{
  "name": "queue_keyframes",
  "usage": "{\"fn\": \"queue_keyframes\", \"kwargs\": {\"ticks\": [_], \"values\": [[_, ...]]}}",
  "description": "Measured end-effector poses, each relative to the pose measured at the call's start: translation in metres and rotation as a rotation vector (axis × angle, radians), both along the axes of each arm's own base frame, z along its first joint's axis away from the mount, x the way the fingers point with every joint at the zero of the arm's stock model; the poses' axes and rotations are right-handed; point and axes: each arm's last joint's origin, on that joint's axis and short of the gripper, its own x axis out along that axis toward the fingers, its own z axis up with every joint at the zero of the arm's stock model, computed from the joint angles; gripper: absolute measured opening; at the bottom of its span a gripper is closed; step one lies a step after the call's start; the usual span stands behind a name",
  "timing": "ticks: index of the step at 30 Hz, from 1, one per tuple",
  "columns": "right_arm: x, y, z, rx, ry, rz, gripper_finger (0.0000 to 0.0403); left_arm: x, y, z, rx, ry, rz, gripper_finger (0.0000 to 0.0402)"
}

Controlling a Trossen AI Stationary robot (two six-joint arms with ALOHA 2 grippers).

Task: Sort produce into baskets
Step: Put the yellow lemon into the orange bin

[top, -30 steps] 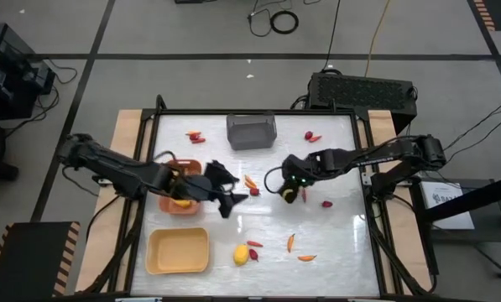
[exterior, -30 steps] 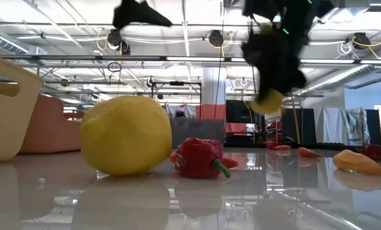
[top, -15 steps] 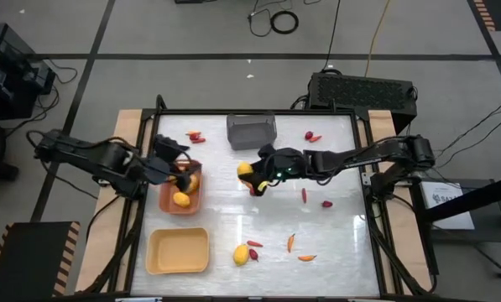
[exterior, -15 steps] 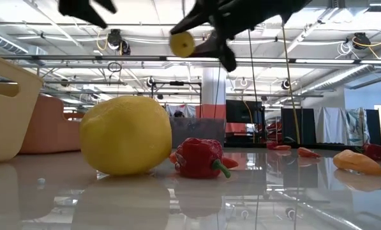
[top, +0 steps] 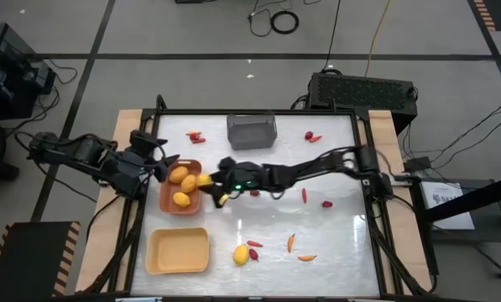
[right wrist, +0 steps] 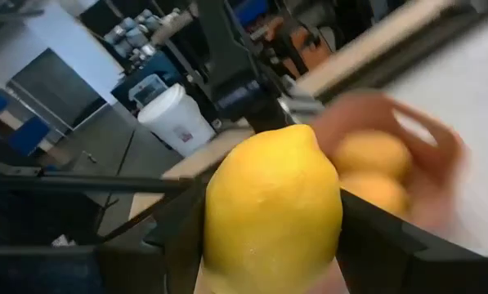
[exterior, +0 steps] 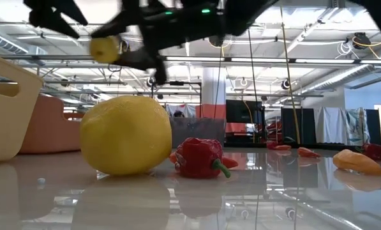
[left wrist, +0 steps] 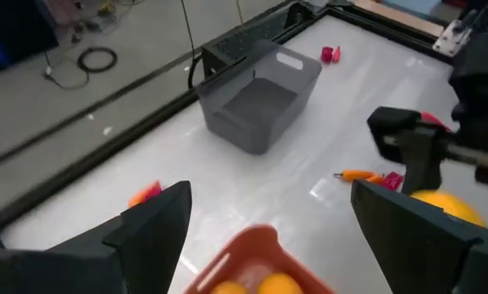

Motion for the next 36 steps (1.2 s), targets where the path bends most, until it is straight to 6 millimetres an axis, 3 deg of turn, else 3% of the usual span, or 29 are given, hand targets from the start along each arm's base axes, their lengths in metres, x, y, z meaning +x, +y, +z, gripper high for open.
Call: {"fn": "queue_keyframes", "kwargs": {"ticks": [7,13,20,28,36], "values": [[0.055,0.009,-0.017,-0.049,-0.064,0.022,0.0219,-0.006,0.000,-0.010,-0.095,-0.016,-0.020,0.0340],[0.083,0.020,-0.041,0.020,-0.083,0.100,0.0220,-0.006,0.000,-0.010,-0.101,-0.017,-0.025,0.0340],[0.084,0.026,-0.059,0.004,0.045,0.209,0.0235,-0.005,-0.001,-0.010,-0.107,-0.021,-0.030,0.0340],[0.084,0.022,-0.062,-0.018,0.067,0.212,0.0273,-0.004,-0.001,-0.008,-0.110,-0.040,-0.032,0.0340],[0.085,0.008,-0.061,-0.007,0.066,0.186,0.0276,-0.004,-0.001,-0.008,-0.113,-0.039,-0.034,0.0340]]}}
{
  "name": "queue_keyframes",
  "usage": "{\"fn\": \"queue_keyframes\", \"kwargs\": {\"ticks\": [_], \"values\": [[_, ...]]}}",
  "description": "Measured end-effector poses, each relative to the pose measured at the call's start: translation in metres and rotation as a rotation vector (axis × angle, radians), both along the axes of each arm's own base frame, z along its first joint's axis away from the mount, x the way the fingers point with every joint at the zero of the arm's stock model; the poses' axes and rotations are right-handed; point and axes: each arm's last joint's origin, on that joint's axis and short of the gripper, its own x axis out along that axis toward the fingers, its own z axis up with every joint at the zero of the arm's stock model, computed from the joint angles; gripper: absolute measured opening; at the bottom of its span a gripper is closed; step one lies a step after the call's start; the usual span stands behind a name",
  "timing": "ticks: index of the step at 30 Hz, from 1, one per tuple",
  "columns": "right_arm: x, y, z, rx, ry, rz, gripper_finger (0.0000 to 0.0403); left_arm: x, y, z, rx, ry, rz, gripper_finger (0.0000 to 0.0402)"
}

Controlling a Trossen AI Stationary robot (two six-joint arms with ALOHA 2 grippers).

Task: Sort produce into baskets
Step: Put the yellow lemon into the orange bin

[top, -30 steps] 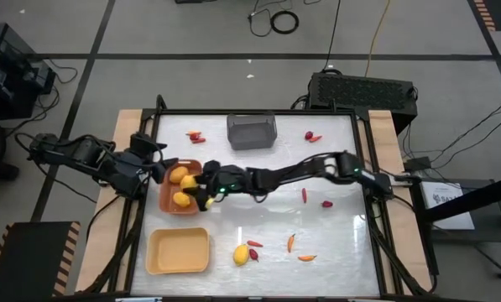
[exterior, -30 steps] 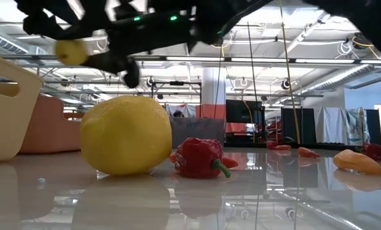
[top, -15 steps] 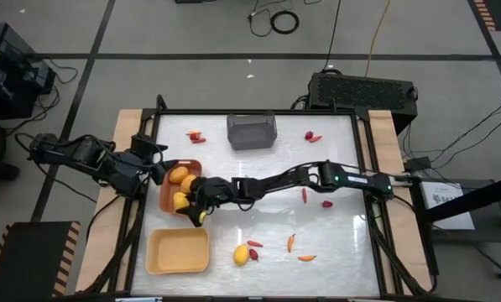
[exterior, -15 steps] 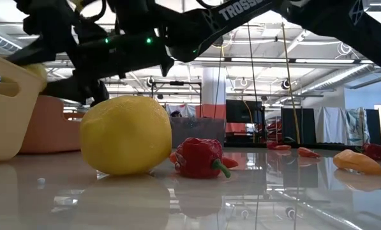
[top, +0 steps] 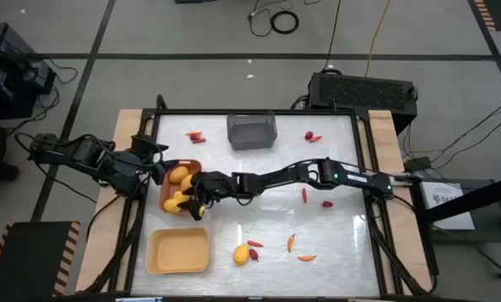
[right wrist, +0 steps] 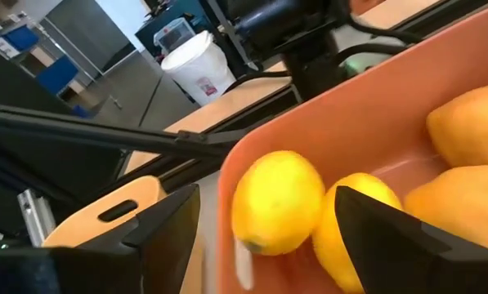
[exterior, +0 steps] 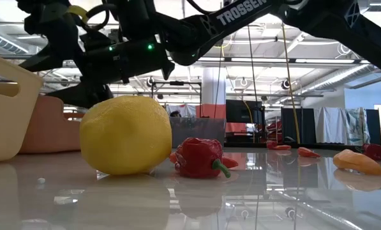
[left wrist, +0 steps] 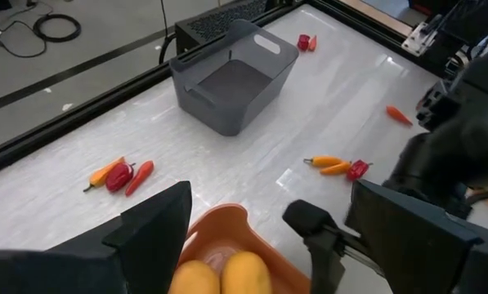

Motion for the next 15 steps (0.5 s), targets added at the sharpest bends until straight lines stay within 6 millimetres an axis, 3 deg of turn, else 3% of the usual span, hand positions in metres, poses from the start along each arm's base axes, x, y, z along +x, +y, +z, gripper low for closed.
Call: {"fn": "queue_keyframes", "kwargs": {"ticks": [15], "values": [[-0.002,-0.040,0.003,0.198,0.026,0.193,0.0276,0.000,0.000,0.000,-0.004,0.001,-0.003,0.0340]]}}
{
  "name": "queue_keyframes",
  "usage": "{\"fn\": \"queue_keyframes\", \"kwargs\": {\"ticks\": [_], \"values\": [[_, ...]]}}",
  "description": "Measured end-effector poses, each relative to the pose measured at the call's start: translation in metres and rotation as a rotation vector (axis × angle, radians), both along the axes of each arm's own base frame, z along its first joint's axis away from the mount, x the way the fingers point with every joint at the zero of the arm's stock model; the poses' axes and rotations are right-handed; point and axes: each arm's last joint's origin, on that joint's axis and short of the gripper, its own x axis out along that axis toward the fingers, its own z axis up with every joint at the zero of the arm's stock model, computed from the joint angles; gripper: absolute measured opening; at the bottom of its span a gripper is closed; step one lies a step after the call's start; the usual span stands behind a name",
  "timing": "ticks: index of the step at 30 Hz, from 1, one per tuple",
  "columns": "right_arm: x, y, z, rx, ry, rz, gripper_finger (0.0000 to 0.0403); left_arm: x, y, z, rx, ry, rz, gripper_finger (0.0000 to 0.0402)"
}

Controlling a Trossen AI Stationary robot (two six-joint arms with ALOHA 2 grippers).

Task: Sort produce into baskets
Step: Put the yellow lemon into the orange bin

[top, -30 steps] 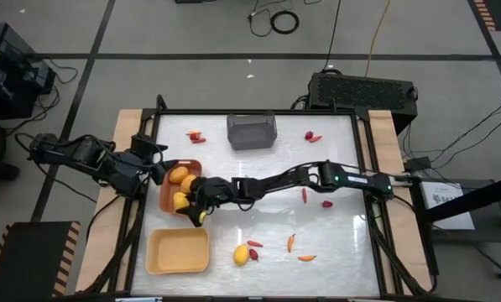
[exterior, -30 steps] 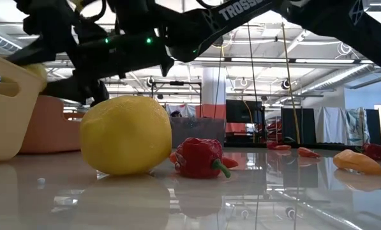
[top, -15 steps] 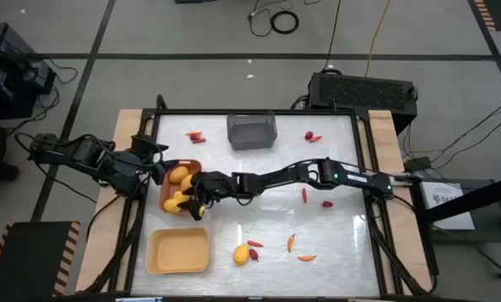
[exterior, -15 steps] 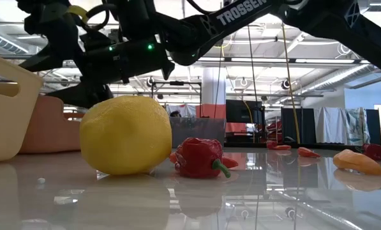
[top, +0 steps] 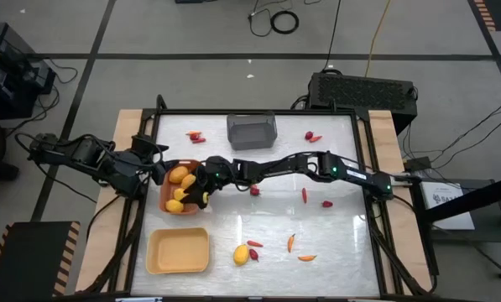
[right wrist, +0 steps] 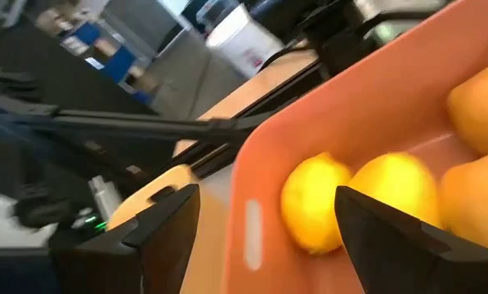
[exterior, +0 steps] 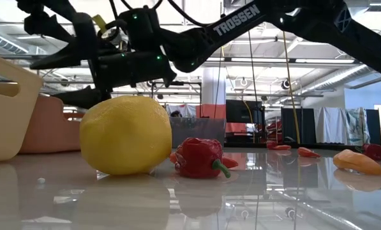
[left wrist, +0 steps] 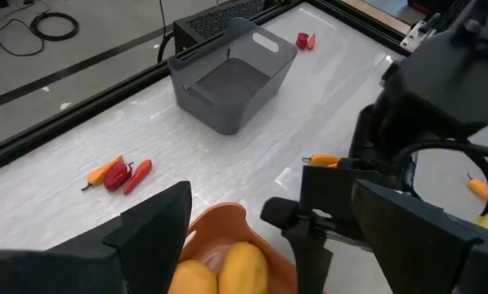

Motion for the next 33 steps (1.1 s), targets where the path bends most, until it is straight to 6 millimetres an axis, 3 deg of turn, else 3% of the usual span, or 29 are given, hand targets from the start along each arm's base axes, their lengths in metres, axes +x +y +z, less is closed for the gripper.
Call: {"fn": "queue_keyframes", "kwargs": {"ticks": [5,9,18,25,33], "values": [[-0.005,-0.004,0.013,0.020,0.041,0.052,0.0277,0.000,0.000,0.000,-0.001,-0.002,0.000,0.0340],[-0.015,-0.005,0.038,-0.058,0.072,0.075,0.0277,0.003,-0.001,0.001,-0.013,-0.019,-0.008,0.0340],[-0.064,-0.008,0.098,-0.267,0.334,0.067,0.0277,0.021,-0.007,0.001,-0.059,-0.059,-0.045,0.0340],[-0.117,0.002,0.135,-0.440,0.608,0.030,0.0277,0.057,-0.023,-0.011,-0.132,-0.052,-0.148,0.0340],[-0.167,0.032,0.153,-0.469,0.914,0.083,0.0277,0.117,-0.066,-0.032,-0.275,-0.093,-0.303,0.0340]]}}
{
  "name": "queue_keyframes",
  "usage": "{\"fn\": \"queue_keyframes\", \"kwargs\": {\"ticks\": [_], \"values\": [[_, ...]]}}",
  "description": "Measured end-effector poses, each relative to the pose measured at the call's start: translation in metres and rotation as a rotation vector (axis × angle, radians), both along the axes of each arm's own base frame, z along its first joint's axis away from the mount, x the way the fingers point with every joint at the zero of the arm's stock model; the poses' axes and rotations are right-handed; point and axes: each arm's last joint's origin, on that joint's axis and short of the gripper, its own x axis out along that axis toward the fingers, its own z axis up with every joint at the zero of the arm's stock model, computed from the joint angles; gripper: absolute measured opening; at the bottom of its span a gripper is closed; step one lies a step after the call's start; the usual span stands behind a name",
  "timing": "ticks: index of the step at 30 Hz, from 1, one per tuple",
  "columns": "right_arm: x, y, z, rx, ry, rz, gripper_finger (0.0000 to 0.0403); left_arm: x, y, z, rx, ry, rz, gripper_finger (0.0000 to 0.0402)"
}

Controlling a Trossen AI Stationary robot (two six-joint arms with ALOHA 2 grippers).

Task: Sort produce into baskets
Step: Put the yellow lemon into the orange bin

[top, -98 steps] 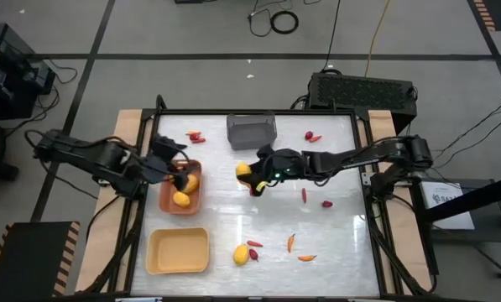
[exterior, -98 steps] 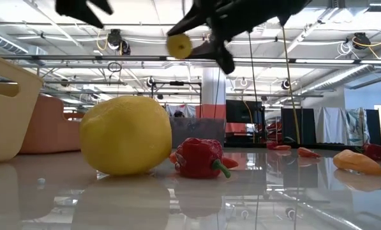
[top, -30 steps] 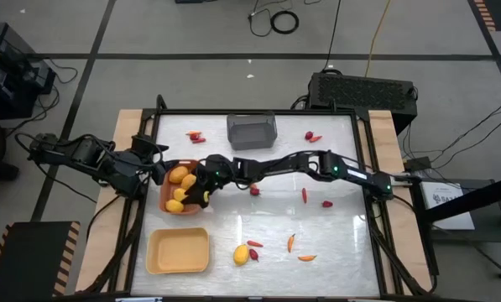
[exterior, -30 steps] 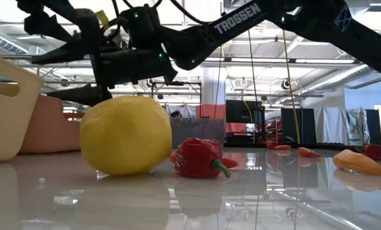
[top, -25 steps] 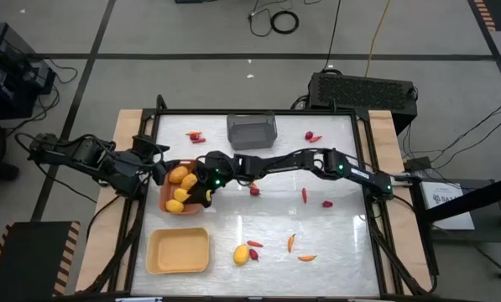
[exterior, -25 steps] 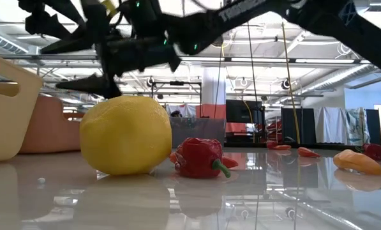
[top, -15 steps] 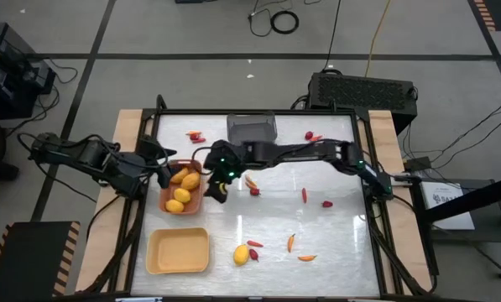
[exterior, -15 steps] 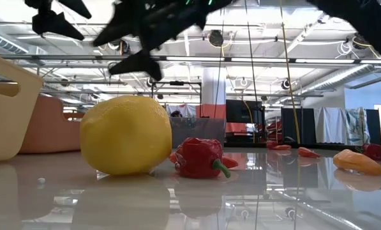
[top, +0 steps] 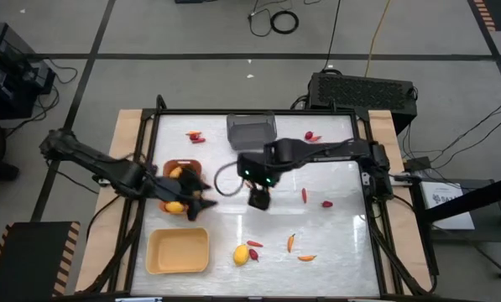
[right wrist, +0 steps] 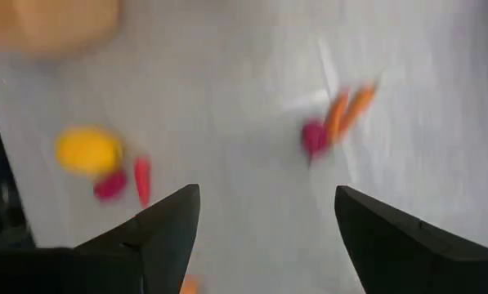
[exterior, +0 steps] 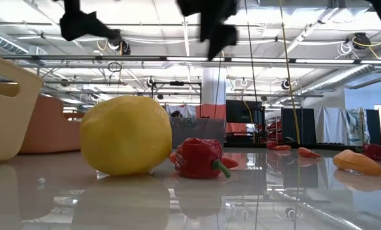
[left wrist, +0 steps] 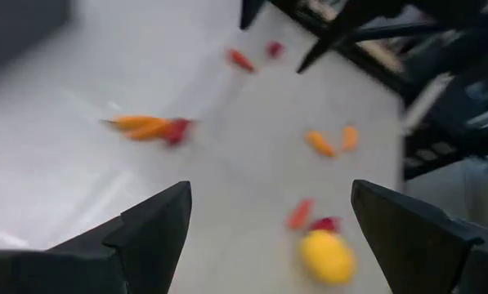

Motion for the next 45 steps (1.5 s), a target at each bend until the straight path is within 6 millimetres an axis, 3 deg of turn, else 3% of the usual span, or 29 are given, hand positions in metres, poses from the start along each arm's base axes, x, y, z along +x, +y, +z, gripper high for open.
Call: {"fn": "queue_keyframes", "kwargs": {"ticks": [12,22,29,35,45], "values": [[-0.042,0.087,0.006,-0.107,0.173,0.224,0.0277,0.081,-0.077,-0.028,-0.147,0.074,-0.010,0.0340],[-0.077,0.159,0.006,-0.235,0.169,0.390,0.0277,0.120,-0.127,-0.034,-0.180,0.287,0.080,0.0340],[-0.094,0.187,0.006,-0.305,0.128,0.370,0.0277,0.143,-0.152,-0.055,-0.164,0.343,0.086,0.0340],[-0.101,0.204,0.007,-0.333,0.054,0.344,0.0277,0.147,-0.155,-0.084,-0.127,0.460,0.130,0.0340],[-0.101,0.205,0.008,-0.381,0.015,0.303,0.0277,0.146,-0.154,-0.096,-0.069,0.512,0.150,0.0340]]}}
